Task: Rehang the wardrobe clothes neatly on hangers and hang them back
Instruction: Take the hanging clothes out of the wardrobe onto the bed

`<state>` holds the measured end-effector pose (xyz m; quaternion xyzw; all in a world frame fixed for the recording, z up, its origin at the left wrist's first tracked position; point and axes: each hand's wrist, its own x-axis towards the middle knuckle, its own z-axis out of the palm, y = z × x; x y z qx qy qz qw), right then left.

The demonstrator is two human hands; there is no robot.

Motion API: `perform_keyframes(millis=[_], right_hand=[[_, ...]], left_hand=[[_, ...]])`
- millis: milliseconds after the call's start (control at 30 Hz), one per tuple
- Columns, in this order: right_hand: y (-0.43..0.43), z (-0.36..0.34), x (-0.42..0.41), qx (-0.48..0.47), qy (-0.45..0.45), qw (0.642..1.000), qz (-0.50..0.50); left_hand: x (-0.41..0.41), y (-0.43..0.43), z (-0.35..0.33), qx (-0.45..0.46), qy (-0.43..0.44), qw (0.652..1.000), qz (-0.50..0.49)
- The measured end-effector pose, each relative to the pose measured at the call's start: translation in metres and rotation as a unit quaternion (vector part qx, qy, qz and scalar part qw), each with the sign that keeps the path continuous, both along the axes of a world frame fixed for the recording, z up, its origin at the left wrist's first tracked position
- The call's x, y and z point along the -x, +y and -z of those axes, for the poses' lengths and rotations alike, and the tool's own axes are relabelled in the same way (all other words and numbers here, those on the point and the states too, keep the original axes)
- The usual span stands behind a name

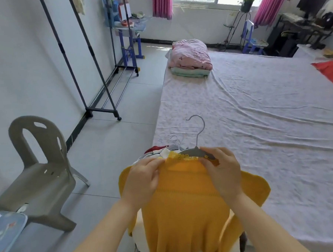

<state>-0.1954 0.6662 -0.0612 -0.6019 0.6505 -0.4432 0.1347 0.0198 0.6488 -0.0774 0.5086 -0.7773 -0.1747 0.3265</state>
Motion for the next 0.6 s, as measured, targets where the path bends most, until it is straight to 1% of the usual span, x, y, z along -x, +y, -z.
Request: perform_keyframes(millis=[67,167,233,267,367,400,500,600], right_hand=[[-0.035,0.009,0.010,-0.016,-0.002,1.000,-0.014],[-0.085,0.029,0.023,-0.059,-0.013,0.998,-0.033],[-0.119,0.045,0.028,-0.107,-0.012,0.993,-0.045],[-0.136,0.054,0.029,-0.140,0.006,0.989,-0.051],[-0.174,0.080,0.034,-0.258,0.094,0.959,-0.071],[-0.182,0.088,0.037,-0.291,0.106,0.948,-0.075],[-0.189,0.106,0.045,-0.349,0.120,0.924,-0.095],[-0.175,0.122,0.055,-0.402,0.176,0.888,-0.135]], left_hand=[[0.008,-0.028,0.007,-0.014,-0.013,1.000,-0.010],[0.020,-0.068,0.021,-0.064,-0.031,0.997,-0.039],[0.027,-0.095,0.032,-0.112,-0.053,0.991,-0.049],[0.029,-0.107,0.038,-0.138,-0.069,0.986,-0.055],[0.035,-0.132,0.053,-0.199,-0.100,0.972,-0.081],[0.036,-0.136,0.057,-0.208,-0.106,0.968,-0.088],[0.040,-0.142,0.068,-0.227,-0.136,0.958,-0.108],[0.042,-0.145,0.078,-0.260,-0.169,0.943,-0.117]])
